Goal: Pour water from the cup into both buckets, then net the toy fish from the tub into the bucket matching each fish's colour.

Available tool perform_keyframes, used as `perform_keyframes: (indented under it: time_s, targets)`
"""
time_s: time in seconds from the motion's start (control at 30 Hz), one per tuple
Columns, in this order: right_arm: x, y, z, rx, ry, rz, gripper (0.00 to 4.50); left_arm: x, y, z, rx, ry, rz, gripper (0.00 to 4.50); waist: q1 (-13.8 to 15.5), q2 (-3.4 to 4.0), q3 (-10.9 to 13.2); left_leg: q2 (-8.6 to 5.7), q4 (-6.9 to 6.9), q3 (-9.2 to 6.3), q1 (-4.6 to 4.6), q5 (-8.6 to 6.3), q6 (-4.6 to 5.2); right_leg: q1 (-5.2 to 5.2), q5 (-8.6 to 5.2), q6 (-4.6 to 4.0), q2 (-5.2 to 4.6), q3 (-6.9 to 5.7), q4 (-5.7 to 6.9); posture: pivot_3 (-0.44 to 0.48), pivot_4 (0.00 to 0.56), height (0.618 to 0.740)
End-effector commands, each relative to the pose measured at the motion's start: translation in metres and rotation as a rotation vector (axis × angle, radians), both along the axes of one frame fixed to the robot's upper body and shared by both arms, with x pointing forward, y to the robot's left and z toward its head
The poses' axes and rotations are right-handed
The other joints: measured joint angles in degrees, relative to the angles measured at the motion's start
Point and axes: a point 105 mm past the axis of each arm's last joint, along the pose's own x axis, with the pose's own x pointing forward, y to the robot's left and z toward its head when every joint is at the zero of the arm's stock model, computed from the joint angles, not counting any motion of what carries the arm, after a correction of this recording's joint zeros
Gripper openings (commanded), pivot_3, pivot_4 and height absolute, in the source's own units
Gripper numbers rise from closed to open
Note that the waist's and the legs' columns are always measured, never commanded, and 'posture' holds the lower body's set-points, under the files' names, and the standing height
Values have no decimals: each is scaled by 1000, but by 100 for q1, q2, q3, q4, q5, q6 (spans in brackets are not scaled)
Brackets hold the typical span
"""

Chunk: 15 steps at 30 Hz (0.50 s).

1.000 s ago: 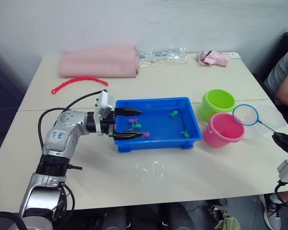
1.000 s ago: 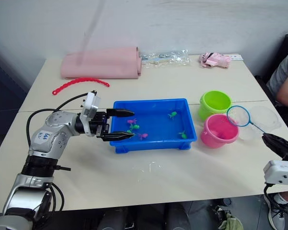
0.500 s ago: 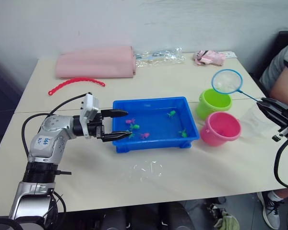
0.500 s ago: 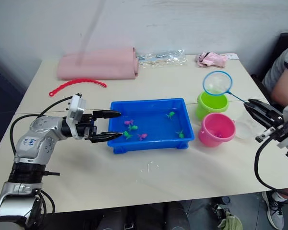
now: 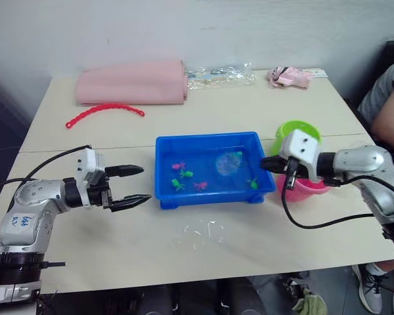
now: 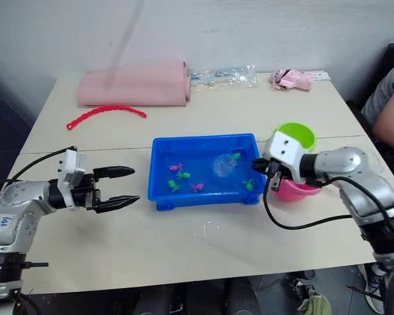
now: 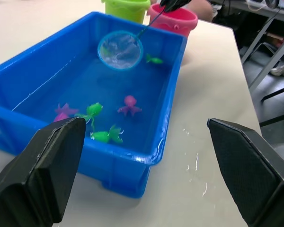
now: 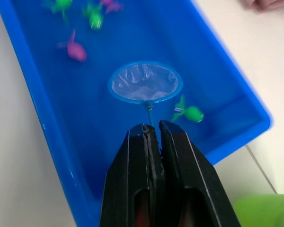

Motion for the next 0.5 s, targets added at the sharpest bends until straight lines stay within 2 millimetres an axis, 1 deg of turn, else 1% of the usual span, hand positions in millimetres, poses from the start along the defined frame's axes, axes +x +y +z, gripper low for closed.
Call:
perform_keyframes:
  time_s: [0.03,0.2,0.3,0.37,0.47,0.5]
  targets:
    - [7,8,1,-60,-29,84,0,-5,1,13,-3,-47,4,4477,-19,0,0,1,-1,0,0,0,0,0,0,0,2,0,3,0,150,740]
    - [10,38,-8,6,45,200,0,-10,0,15,-2,-45,13,4477,-59,0,0,11,-1,4,5,4,-6,-4,0,0,13,3,10,0,150,740]
    - [11,51,-6,117,98,205,0,-10,-1,16,-2,-45,16,4477,-36,0,0,10,1,4,5,4,-7,-5,0,0,12,4,30,0,150,740]
    - [12,52,-6,145,120,202,0,-10,-1,17,-2,-45,18,4477,-32,0,0,7,2,3,4,4,-7,-5,0,0,9,4,31,0,150,740]
    - [12,48,-10,157,147,188,0,-11,-1,17,-2,-45,20,4477,-5,0,0,3,3,1,2,4,-6,-5,0,0,4,3,31,0,150,740]
    - [13,46,-10,186,164,174,0,-11,-1,17,-2,-46,21,4477,-8,0,0,2,3,1,2,4,-5,-5,0,0,3,3,31,0,150,740]
